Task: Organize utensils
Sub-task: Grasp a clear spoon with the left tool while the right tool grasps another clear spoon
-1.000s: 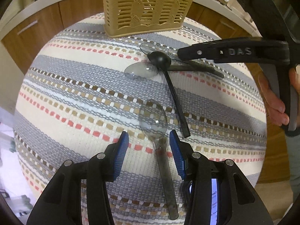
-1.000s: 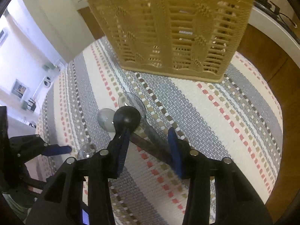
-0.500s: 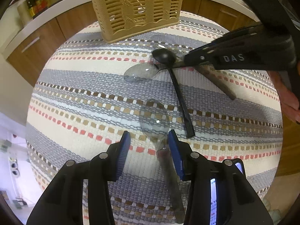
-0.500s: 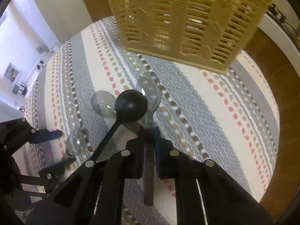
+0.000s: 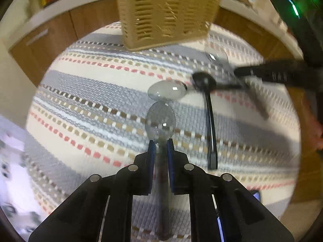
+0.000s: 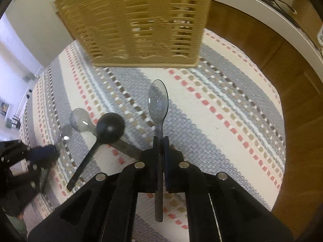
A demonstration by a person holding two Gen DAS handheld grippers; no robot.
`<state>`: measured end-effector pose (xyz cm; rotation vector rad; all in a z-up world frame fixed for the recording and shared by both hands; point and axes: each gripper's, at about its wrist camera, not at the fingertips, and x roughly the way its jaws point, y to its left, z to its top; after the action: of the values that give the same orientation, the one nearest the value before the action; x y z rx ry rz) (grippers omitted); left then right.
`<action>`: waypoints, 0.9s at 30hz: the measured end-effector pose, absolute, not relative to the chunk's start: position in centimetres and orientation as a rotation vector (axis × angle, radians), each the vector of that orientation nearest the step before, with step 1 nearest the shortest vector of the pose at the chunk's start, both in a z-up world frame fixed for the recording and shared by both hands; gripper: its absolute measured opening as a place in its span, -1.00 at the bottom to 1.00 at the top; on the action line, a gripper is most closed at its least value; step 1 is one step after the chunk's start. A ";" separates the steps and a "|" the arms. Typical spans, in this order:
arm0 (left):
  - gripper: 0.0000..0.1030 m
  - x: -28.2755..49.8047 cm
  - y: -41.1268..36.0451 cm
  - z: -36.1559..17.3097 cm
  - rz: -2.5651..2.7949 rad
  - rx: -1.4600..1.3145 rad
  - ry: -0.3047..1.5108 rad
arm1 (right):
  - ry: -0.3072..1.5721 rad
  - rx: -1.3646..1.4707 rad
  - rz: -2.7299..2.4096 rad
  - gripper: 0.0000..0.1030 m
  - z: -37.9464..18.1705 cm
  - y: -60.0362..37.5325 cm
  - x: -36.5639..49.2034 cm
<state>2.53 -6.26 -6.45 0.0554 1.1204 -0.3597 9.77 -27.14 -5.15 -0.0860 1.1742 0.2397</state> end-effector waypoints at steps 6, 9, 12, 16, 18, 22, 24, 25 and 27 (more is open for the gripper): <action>-0.79 4.4 -3.4 -6.6 -0.363 -0.098 1.152 | 1.208 -0.042 0.226 -0.94 -4.9 -28.9 9.9; -0.79 4.6 -2.5 -6.4 -0.303 -0.092 1.141 | 1.239 -0.002 0.252 -0.90 -5.0 -29.1 10.4; -0.79 5.1 -1.5 -6.3 -0.282 -0.115 1.142 | 1.256 0.018 0.274 -0.85 -5.0 -29.7 10.7; -0.78 6.5 0.1 -6.3 -0.243 -0.122 1.133 | 1.250 0.012 0.255 -0.79 -4.7 -30.1 11.5; -0.77 7.4 0.7 -6.4 -0.255 -0.145 1.141 | 1.261 0.016 0.262 -0.76 -4.7 -30.0 12.0; -0.64 7.9 1.3 -6.2 -0.276 -0.160 1.165 | 1.281 -0.013 0.278 -0.50 -4.9 -29.0 12.1; -0.52 7.9 1.6 -6.1 -0.294 -0.165 1.173 | 1.280 -0.032 0.282 -0.46 -4.8 -28.6 12.1; -0.48 7.8 1.7 -6.1 -0.297 -0.166 1.173 | 1.278 -0.038 0.280 -0.46 -4.8 -28.5 12.1; -0.46 7.8 2.1 -6.1 -0.288 -0.163 1.178 | 1.278 -0.037 0.271 -0.46 -4.8 -28.2 12.3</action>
<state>7.83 2.06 -6.05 -0.1628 1.1782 -0.2884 12.30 -28.18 -4.84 -0.0375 1.2777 0.2708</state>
